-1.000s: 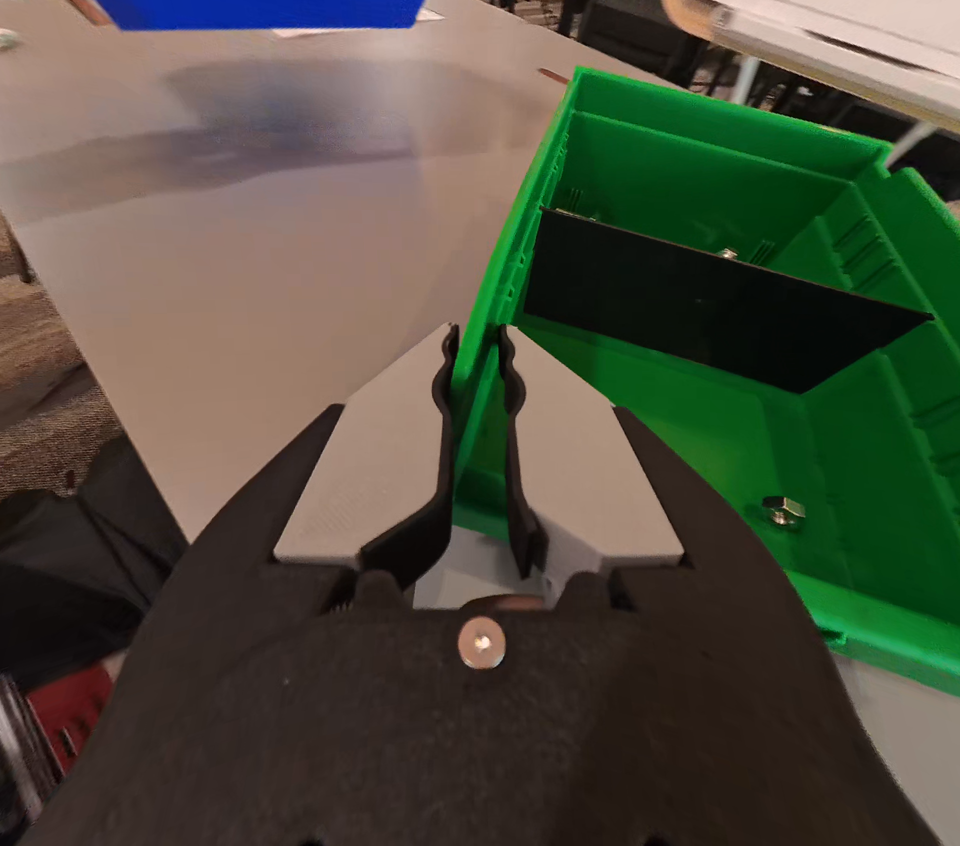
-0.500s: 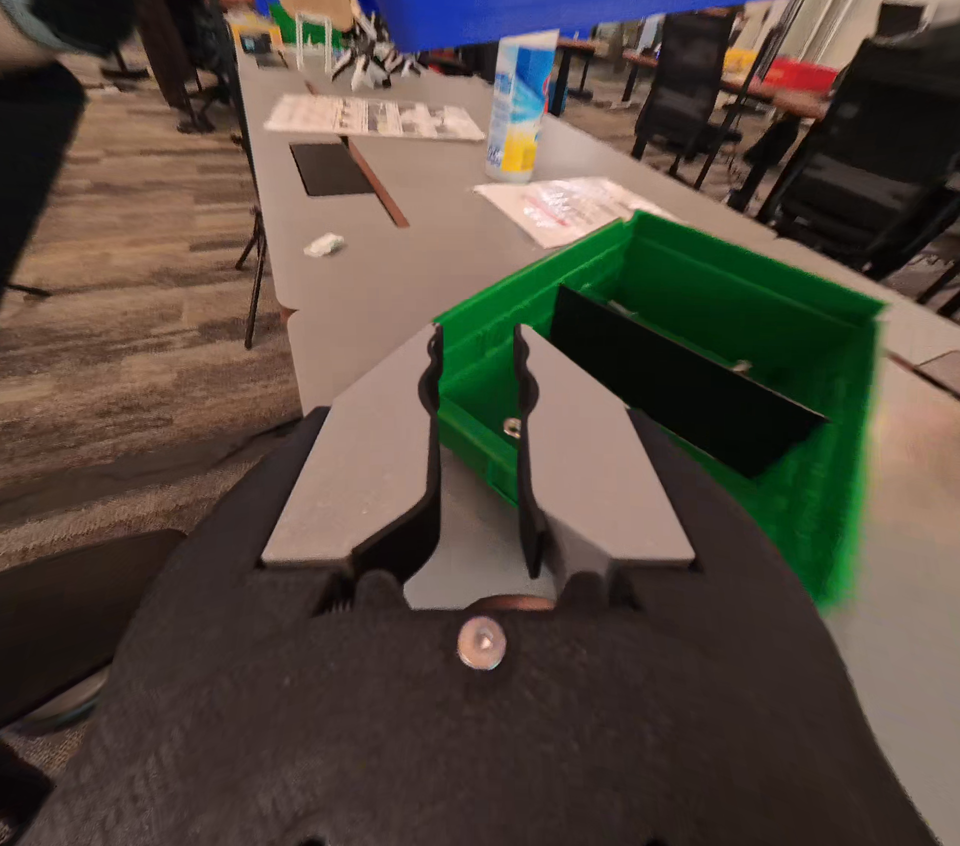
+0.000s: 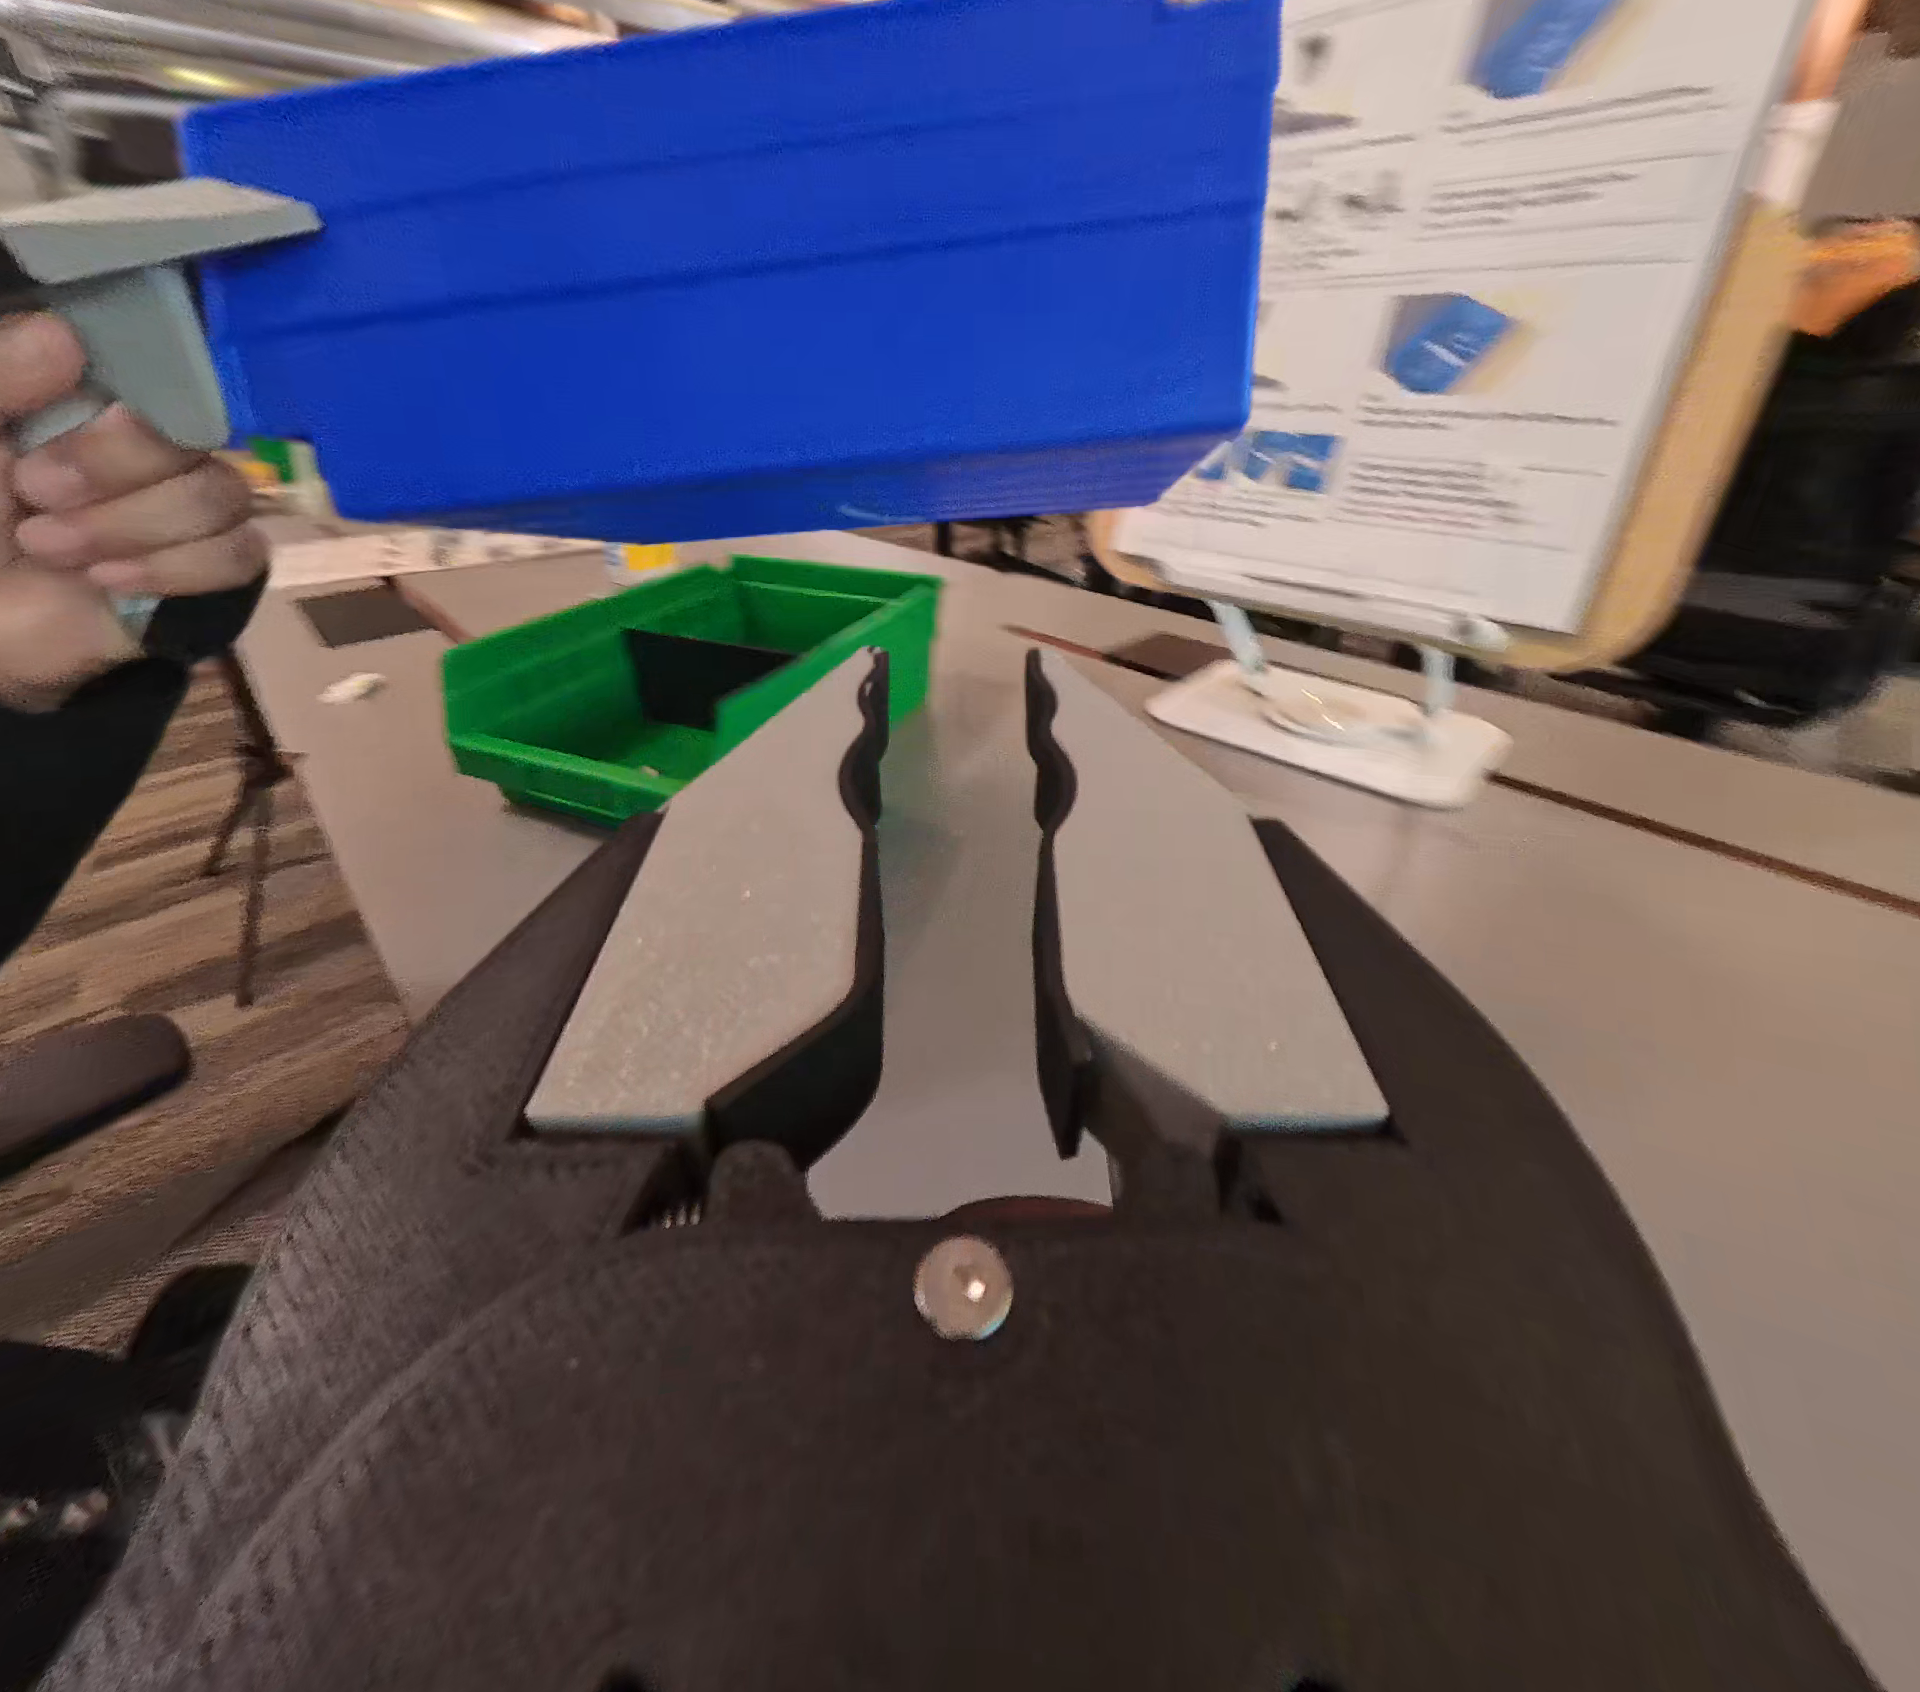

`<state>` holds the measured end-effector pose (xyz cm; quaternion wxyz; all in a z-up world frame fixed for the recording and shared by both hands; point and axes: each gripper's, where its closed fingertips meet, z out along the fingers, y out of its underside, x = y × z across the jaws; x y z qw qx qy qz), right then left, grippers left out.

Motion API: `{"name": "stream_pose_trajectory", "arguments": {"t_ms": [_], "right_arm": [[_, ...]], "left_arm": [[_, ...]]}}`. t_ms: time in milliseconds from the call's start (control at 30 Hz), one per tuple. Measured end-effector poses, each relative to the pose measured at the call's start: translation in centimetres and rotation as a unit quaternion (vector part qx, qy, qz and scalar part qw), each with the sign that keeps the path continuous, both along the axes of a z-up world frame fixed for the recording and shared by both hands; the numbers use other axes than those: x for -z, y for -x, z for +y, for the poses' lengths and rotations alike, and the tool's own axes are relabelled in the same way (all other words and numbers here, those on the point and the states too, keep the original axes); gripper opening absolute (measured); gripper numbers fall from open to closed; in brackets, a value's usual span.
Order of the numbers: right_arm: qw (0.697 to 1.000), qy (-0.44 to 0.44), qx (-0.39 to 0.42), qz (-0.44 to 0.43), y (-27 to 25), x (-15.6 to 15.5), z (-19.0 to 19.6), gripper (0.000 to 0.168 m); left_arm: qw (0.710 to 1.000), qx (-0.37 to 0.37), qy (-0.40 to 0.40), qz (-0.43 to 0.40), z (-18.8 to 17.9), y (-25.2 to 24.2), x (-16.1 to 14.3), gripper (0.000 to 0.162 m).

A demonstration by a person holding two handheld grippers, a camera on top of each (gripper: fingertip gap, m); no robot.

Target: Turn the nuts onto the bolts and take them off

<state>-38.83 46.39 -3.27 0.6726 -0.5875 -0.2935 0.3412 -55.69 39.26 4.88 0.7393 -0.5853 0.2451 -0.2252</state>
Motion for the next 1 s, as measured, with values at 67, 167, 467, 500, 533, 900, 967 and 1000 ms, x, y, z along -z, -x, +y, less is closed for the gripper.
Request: {"name": "stream_pose_trajectory", "arguments": {"t_ms": [67, 167, 467, 500, 533, 900, 967, 1000], "right_arm": [[0.999, 0.023, 0.042, -0.013, -4.2, 1.2, 0.7, 0.024], [0.992, 0.076, 0.095, -0.023, -9.1, 4.2, 1.5, 0.025], [0.97, 0.208, 0.105, -0.071, -11.1, 12.2, 2.8, 0.026], [0.966, 0.208, 0.124, -0.086, -11.3, 12.6, 3.5, 0.025], [0.964, 0.201, 0.148, -0.095, -11.8, 12.6, 4.2, 0.024], [0.982, 0.129, 0.087, -0.107, -8.9, 6.9, -1.4, 0.03], [0.983, 0.142, -0.015, -0.118, -4.9, 7.3, -4.1, 0.029], [0.975, 0.159, -0.044, -0.148, -3.3, 8.5, -4.8, 0.03]], "left_arm": [[1.0, 0.012, 0.015, 0.021, 1.8, -4.4, 2.9, 0.0], [0.997, 0.016, 0.056, 0.054, 5.0, -10.3, 8.6, 0.0], [0.981, 0.019, 0.144, 0.126, 8.0, -19.8, 21.3, 0.004], [0.971, 0.055, 0.189, 0.137, 7.3, -21.4, 22.3, 0.014], [0.959, 0.135, 0.222, 0.116, 5.4, -23.5, 22.1, 0.039], [0.953, 0.165, 0.223, 0.118, 2.9, -9.1, 17.3, 0.038], [0.959, 0.109, 0.221, 0.14, 4.1, -4.9, 18.1, 0.036], [0.96, 0.09, 0.228, 0.138, 4.5, -3.2, 18.6, 0.035]]}}
